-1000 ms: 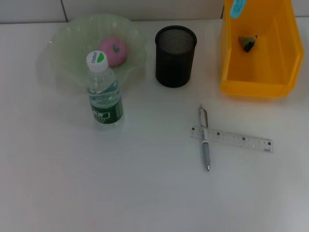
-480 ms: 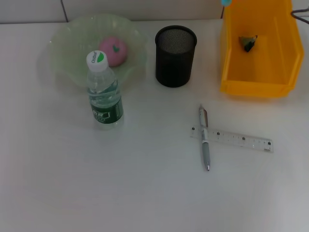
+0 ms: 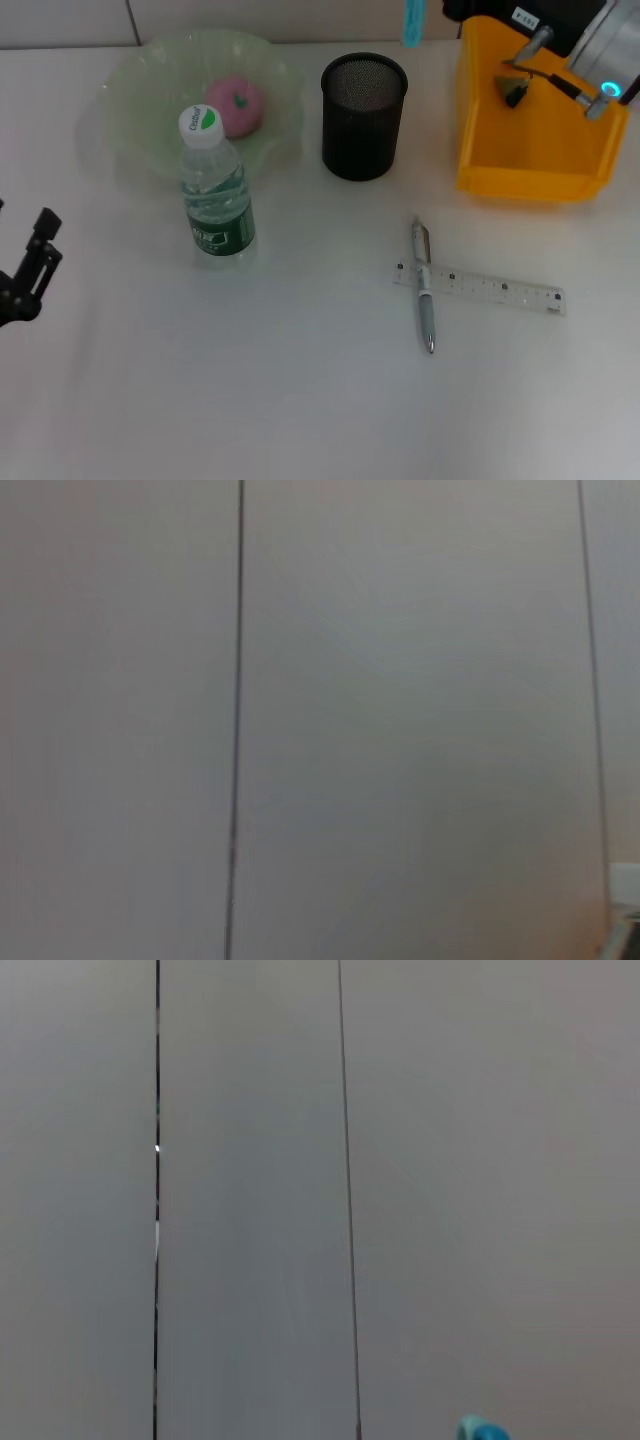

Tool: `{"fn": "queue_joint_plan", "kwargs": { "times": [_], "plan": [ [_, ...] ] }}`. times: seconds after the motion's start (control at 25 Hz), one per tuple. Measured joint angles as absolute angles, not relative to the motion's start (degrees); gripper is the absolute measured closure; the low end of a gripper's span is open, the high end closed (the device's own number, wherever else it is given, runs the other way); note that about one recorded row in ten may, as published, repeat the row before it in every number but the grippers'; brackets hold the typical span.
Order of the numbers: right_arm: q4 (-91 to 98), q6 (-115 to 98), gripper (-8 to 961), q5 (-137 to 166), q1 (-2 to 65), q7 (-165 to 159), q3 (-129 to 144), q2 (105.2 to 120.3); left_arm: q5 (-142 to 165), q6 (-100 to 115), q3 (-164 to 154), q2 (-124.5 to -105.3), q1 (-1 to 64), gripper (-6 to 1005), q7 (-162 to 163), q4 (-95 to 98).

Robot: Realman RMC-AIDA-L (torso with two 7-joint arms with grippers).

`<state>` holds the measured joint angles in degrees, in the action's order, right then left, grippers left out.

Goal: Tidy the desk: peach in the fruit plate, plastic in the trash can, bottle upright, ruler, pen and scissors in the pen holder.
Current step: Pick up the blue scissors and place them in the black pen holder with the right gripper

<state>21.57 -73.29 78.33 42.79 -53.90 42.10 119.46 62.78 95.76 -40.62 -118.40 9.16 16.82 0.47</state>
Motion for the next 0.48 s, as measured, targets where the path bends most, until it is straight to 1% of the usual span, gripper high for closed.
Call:
{"fn": "queue_joint_plan", "kwargs": {
  "times": [0.12,0.28,0.48],
  "plan": [
    [20.3,-71.2,848,78.3,43.5,-53.5,42.6,119.53,66.7,94.0,-43.5,-118.12,9.0,400,20.7,3.8],
    [19.8,-70.2,843,78.6,44.0,-54.3,42.9,119.35,76.8,90.2,-48.1,-117.55,8.2,401,32.6,14.4],
    [20.3,-69.6,837,78.7,44.5,-57.6,44.0,119.15,83.5,90.4,-48.1,-117.35,8.1,401,39.9,20.0]
  ]
}}
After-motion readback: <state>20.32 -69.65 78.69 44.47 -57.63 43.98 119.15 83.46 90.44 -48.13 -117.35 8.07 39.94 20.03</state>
